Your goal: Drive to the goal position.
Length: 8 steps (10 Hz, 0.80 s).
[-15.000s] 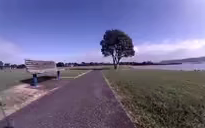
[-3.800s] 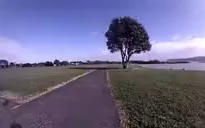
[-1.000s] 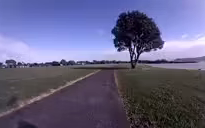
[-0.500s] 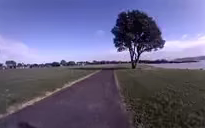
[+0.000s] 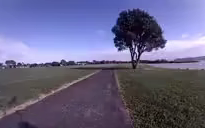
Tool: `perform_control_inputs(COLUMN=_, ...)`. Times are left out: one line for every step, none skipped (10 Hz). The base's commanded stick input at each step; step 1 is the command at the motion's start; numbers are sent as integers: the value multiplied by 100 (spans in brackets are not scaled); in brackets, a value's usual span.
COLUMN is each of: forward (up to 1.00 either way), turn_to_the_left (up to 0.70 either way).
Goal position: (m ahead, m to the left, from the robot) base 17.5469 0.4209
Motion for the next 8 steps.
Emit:
perform_control_inputs(forward=45, turn_to_the_left=0)
perform_control_inputs(forward=45, turn_to_the_left=0)
perform_control_inputs(forward=45, turn_to_the_left=0)
perform_control_inputs(forward=45, turn_to_the_left=0)
perform_control_inputs(forward=45, turn_to_the_left=0)
perform_control_inputs(forward=45, turn_to_the_left=0)
perform_control_inputs(forward=45, turn_to_the_left=0)
perform_control_inputs(forward=45, turn_to_the_left=0)
